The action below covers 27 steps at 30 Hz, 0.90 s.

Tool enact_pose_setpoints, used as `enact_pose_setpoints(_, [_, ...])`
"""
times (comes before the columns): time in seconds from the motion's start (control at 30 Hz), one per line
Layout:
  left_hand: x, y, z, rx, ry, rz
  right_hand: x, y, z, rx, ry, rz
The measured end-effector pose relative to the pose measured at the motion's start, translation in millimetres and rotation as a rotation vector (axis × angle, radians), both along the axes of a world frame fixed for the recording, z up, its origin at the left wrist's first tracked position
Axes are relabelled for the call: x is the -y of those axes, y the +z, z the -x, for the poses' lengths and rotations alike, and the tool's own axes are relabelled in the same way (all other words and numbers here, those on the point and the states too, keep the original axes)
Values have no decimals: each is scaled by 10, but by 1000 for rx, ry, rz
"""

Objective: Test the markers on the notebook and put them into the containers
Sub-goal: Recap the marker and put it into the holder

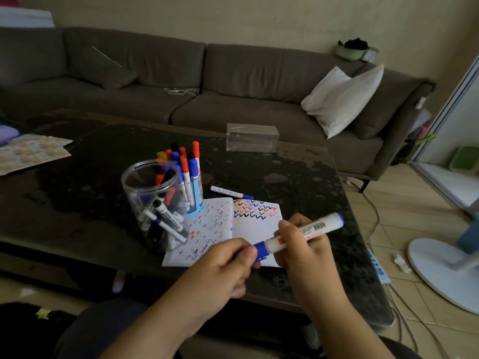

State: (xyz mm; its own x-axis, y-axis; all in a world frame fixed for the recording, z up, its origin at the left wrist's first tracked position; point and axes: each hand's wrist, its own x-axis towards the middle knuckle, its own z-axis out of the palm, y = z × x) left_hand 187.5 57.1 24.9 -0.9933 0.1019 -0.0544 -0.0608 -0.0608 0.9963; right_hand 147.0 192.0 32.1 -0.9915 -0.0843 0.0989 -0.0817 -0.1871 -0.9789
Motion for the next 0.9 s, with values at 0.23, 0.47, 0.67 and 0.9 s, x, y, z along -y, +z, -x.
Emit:
enact_pose_setpoints(0.23, [37,29,-20,-90,68,93,131,26,-28,64,41,125])
enact_pose_setpoints(0.47, [527,22,44,-162,313,766,84,-112,-13,6,-14,-653])
enact_pose_setpoints(0.67, [753,82,-23,-268,275,1006,562,-14,122,-648,356,-1153])
enact_pose_setpoints(0.9, [1265,89,-91,-374,442,996,838,388,429,-697,61,-922])
